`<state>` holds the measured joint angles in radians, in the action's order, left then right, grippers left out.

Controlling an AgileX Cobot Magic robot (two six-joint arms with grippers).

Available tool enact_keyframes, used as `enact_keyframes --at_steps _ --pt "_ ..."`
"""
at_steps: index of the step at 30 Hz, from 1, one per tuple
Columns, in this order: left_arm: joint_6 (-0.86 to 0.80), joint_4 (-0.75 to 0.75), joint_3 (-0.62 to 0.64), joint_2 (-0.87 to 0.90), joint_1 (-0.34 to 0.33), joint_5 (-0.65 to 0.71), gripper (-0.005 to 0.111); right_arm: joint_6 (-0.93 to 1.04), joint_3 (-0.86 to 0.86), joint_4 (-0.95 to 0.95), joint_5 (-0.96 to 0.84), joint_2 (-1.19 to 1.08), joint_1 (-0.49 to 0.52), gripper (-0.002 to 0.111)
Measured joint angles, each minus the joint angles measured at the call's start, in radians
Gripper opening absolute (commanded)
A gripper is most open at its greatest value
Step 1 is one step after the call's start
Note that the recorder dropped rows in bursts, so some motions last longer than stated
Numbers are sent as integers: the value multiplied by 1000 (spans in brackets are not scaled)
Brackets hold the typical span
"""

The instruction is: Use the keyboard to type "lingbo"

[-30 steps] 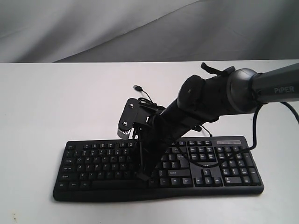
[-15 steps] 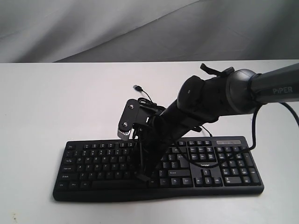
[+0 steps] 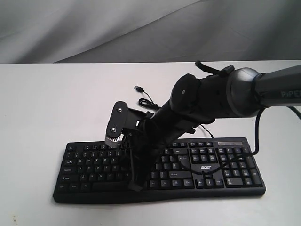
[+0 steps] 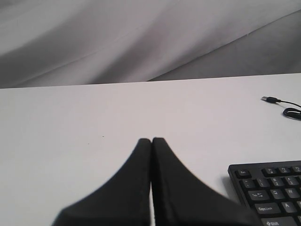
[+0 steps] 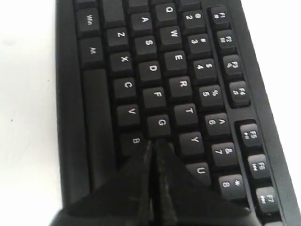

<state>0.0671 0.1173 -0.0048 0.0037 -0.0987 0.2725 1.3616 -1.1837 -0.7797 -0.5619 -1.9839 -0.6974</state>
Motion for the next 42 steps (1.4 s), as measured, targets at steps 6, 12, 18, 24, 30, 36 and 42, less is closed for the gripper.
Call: enact_keyframes --at_steps 6,12,18,24,30,36,42 --pt "0 0 0 0 0 0 1 -3 0 0 0 -12 -30 0" --pt "0 0 0 0 0 0 1 -43 0 42 0 -12 -30 0" --pt "0 0 0 0 0 0 1 -63 0 61 0 -12 -30 0" --pt "0 0 0 0 0 0 1 -65 0 63 0 -14 -30 0" --pt "0 0 0 0 0 0 1 -65 0 63 0 -18 -30 0" --pt "0 0 0 0 0 0 1 -67 0 67 2 -37 -30 0" --pt "0 0 0 0 0 0 1 -67 0 67 2 -37 -30 0"
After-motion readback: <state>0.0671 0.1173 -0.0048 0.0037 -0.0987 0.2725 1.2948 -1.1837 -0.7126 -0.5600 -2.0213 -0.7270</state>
